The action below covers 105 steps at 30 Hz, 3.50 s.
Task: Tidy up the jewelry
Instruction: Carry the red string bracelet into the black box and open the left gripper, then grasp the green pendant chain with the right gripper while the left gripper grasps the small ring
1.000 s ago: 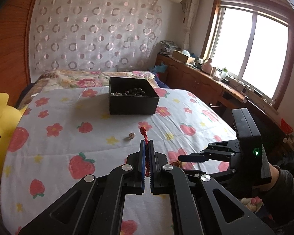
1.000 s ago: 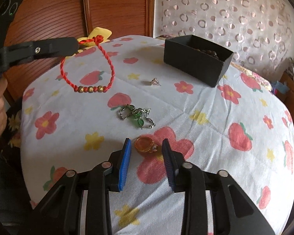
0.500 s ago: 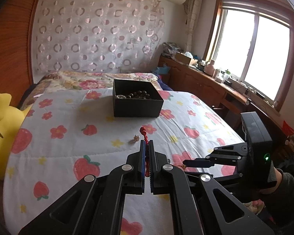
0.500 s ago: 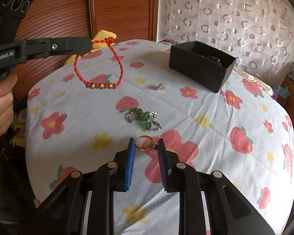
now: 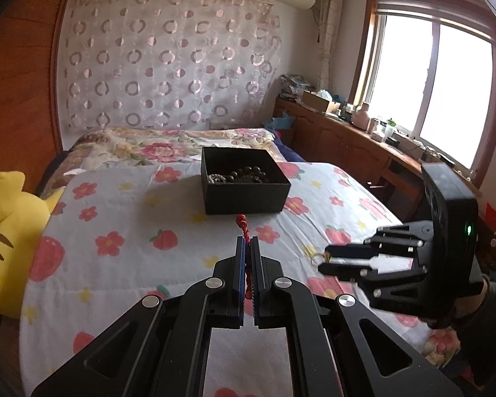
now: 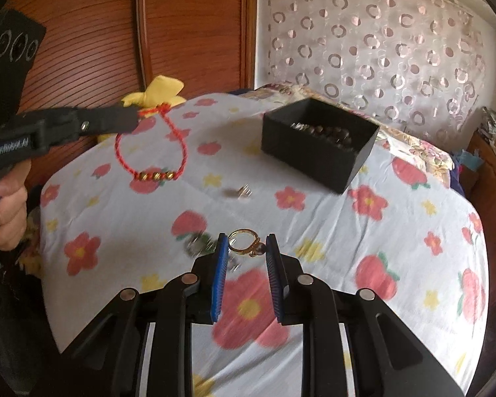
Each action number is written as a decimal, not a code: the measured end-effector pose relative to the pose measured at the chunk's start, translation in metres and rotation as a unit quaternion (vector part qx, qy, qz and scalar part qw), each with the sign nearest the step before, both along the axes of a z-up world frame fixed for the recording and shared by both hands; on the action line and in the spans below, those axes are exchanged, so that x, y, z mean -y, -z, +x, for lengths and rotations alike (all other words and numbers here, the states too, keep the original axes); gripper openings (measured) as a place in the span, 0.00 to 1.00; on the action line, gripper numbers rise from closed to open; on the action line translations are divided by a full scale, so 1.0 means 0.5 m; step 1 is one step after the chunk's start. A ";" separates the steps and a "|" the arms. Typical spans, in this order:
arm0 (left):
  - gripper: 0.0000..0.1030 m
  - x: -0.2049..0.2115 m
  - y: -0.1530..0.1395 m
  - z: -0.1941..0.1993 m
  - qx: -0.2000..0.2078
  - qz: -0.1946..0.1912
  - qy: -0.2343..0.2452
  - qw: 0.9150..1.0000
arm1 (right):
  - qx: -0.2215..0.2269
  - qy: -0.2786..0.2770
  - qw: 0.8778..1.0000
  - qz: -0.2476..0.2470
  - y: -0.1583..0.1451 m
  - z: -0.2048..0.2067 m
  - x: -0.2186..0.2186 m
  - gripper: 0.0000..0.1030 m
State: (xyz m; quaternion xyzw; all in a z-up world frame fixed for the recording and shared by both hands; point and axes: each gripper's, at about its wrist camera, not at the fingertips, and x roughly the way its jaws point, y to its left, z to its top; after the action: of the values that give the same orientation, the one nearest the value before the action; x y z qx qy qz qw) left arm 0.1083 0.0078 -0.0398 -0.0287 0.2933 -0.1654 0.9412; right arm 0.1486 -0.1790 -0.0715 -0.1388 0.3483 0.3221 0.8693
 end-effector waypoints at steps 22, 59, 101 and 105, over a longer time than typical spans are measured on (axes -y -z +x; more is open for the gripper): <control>0.02 0.028 -0.054 0.163 0.013 0.038 -0.004 0.999 | 0.009 0.086 0.996 -0.012 -0.023 0.288 -0.027 0.26; 0.93 0.056 0.012 0.238 0.007 0.082 -0.030 0.996 | -0.027 -0.001 0.999 0.033 0.039 0.047 -0.019 0.42; 0.37 0.082 0.137 0.169 -0.101 0.089 0.057 0.989 | 0.006 0.014 1.000 -0.004 -0.020 0.018 0.034 0.08; 0.25 0.098 0.141 0.178 -0.103 0.091 0.063 0.988 | 0.008 0.016 1.000 -0.001 -0.025 0.020 0.034 0.08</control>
State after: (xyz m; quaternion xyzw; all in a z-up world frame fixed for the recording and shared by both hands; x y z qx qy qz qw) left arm 0.1973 -0.0411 -0.1101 0.0588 0.4039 -0.1931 0.8923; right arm 0.1588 -0.1960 -0.0590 -0.1364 0.3443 0.3063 0.8770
